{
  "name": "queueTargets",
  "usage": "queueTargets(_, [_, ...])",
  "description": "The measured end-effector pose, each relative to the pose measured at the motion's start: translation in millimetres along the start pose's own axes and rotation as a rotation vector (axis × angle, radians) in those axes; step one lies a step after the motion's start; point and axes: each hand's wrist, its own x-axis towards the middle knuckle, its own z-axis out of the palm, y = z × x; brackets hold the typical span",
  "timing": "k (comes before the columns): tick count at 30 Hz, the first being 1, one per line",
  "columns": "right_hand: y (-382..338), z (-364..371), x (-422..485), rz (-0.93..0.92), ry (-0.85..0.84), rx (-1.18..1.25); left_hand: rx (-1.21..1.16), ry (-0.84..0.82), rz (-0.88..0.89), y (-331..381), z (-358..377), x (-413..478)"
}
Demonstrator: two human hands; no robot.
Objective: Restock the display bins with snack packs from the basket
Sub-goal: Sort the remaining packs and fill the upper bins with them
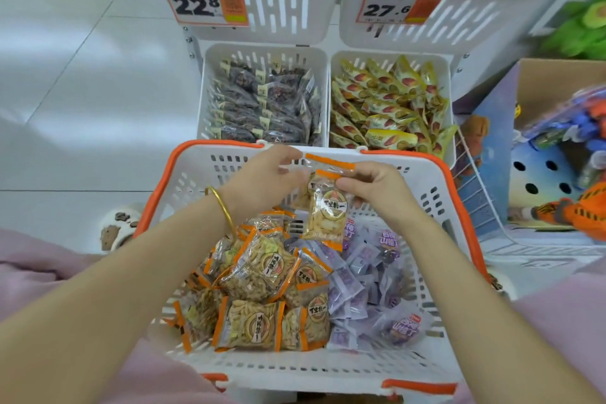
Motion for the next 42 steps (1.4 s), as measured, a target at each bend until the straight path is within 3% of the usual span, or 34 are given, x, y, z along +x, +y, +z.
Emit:
queueTargets(6, [-27,-7,-4,-0.068,-0.021,0.164,-0.373,-0.001,-0.051,1,-5,6])
queueTargets(12, [-43,-29,-5,-0.135,0.033,0.403,-0.476,0.039,-0.079,0,-11,14])
queueTargets(19, [-72,-14,5,-0.237,0.145,0.102,-0.644,-0.066,-0.099,16,-6,16])
queueTargets(24, [-96,-4,15,-0.229,0.183,0.025,-0.395,-0.098,0.093,23,-12,10])
queueTargets(26, [-112,-7,24,-0.204,0.137,-0.094,-0.426,-0.092,0.144,27,-27,14])
queueTargets(28, [-137,-12,36,-0.163,-0.037,-0.128,-0.424,-0.082,0.223,35,-53,19])
queueTargets(30, [-168,-11,49,-0.149,-0.221,-0.056,-0.380,-0.007,0.318,46,-83,28])
queueTargets(32, [-200,-3,71,-0.218,-0.222,-0.038,-0.320,0.112,0.389,56,-113,41])
queueTargets(34, [-231,10,94,-0.324,-0.142,-0.063,-0.225,0.297,0.443,60,-139,57])
queueTargets(38, [-281,40,164,-0.523,0.128,-0.185,0.105,0.841,0.423,48,-182,82])
queueTargets(40, [-293,60,209,-0.591,0.251,-0.320,0.145,0.910,0.338,39,-195,90])
queueTargets(42, [-296,80,251,-0.596,0.331,-0.481,0.121,0.854,0.272,29,-200,99])
